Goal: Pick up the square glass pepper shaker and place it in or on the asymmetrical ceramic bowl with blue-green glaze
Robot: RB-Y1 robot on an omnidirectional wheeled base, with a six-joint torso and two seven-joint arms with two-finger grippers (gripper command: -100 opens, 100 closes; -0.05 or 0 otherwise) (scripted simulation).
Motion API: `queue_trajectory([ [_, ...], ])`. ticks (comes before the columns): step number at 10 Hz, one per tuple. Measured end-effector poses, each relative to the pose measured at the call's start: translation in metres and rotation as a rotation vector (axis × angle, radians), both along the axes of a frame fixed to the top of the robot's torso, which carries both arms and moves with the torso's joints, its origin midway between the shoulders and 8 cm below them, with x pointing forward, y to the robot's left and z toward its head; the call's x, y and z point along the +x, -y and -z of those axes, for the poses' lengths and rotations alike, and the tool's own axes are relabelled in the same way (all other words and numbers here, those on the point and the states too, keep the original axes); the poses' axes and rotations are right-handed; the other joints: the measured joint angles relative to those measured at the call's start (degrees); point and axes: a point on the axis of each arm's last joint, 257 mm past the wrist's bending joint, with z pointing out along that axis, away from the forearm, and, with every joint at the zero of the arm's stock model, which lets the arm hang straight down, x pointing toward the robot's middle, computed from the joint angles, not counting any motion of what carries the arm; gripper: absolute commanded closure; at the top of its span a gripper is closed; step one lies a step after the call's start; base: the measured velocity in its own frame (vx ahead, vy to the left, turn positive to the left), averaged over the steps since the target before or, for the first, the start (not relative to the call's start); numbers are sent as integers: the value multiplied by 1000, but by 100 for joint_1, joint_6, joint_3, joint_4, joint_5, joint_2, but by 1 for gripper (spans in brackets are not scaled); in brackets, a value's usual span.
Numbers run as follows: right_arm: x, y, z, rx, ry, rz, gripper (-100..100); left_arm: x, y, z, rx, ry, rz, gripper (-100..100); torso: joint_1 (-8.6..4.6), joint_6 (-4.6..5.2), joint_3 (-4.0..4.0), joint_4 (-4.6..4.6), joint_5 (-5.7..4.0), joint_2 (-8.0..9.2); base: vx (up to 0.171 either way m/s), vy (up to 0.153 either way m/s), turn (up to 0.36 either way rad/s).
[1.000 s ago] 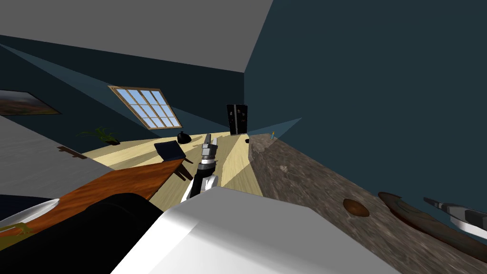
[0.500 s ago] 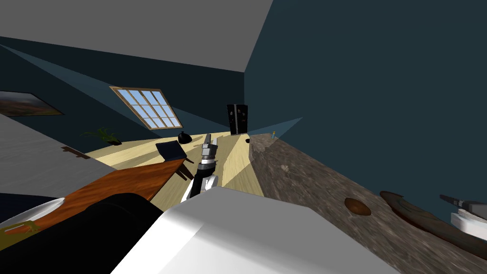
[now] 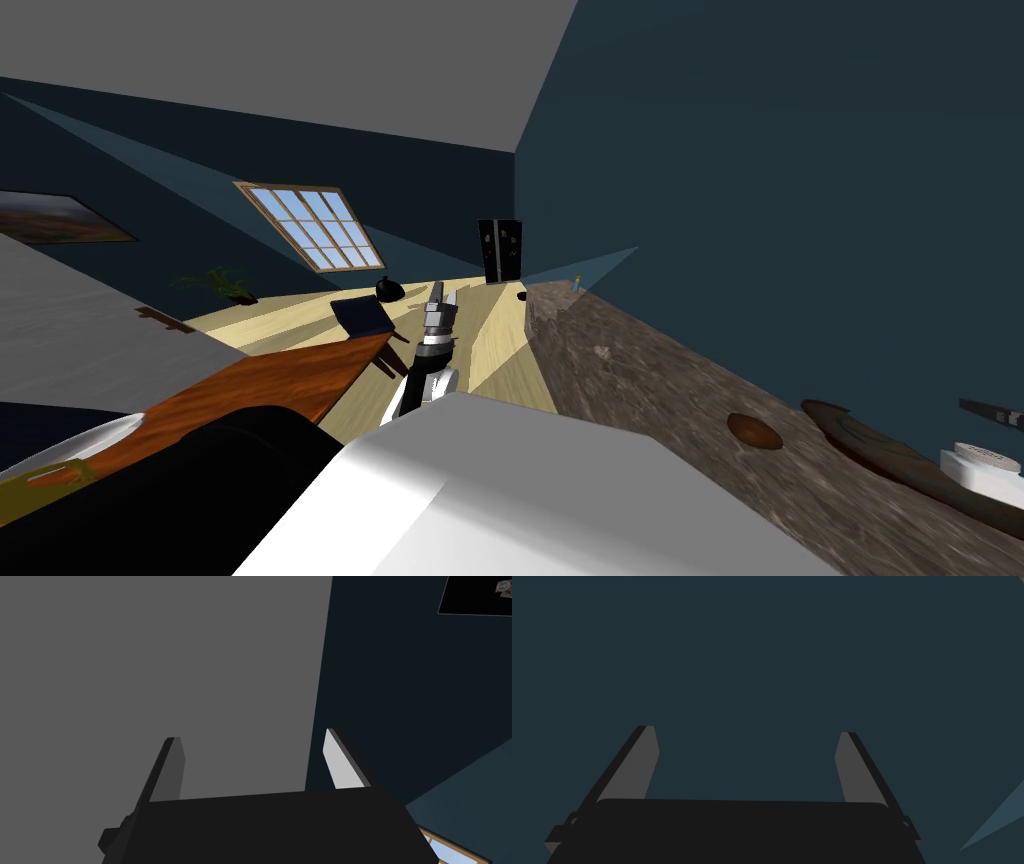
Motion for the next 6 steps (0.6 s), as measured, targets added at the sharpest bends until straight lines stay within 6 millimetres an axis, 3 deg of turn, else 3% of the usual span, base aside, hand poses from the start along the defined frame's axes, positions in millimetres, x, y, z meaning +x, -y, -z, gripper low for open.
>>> queue_trajectory([
  [1, 0, 0, -1, 0, 2, 1, 0, 0, 0, 0, 0, 0, 0, 0, -7, 0, -2, -1, -3, -2, 0, 0, 0],
  [6, 0, 0, -1, 0, 2, 1, 0, 0, 0, 0, 0, 0, 0, 0, -15, 0, -3, -2, -5, -5, 0, 0, 0],
])
